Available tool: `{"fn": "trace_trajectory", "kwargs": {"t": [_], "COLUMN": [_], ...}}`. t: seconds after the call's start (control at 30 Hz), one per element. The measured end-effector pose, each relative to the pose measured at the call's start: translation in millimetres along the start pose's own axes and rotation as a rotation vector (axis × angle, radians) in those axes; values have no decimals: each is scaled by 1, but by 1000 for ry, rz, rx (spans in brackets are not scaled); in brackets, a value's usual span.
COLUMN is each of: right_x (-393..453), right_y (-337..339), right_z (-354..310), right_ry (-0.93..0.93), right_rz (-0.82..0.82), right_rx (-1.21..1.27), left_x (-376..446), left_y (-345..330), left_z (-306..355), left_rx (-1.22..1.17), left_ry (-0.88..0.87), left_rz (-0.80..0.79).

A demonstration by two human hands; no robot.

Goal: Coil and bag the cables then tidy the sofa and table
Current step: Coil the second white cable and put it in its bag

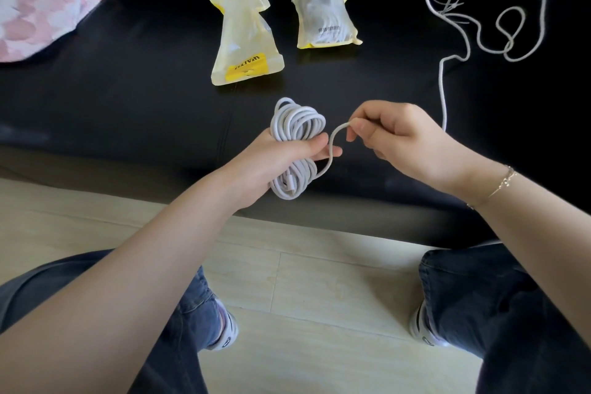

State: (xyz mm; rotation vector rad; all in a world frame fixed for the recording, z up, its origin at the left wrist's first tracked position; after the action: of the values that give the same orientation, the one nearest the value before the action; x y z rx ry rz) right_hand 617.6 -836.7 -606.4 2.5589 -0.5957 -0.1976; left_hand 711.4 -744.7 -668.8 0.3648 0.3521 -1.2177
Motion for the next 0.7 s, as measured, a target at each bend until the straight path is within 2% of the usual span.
{"fn": "trace_trajectory", "kwargs": {"t": [0.1, 0.23, 0.33, 0.5, 0.6, 0.7], "right_x": [-1, 2, 4, -6, -7, -8], "right_y": [1, 14, 21, 9, 9, 13], "right_z": [-3, 0, 3, -19, -30, -32], "right_ry": [20, 2, -8, 155, 259, 283], "right_rz": [4, 99, 96, 31, 128, 230], "right_rx": [1, -68, -107, -93, -212, -308], "left_x": [-1, -2, 0, 3, 0, -3], "left_y": [-4, -4, -4, 15, 13, 0], "left_z": [-1, -2, -10, -28, -32, -36], "left_rx": [20, -62, 30, 77, 71, 68], "left_ry": [2, 21, 66, 207, 270, 327], "left_rz": [-10, -3, -8, 152, 149, 72]}}
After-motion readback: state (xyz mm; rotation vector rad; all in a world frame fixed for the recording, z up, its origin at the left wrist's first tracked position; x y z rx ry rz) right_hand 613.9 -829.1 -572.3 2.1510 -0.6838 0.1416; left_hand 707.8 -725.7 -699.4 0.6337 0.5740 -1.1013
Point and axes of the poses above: each hand's wrist, its own x-axis towards the middle knuckle, its own y-axis out of the back of the hand, z = x × y, the point moved 10 cm from there along x, towards the middle knuckle, and after that the axes turned 6 degrees about x, right-handed, at the moved point
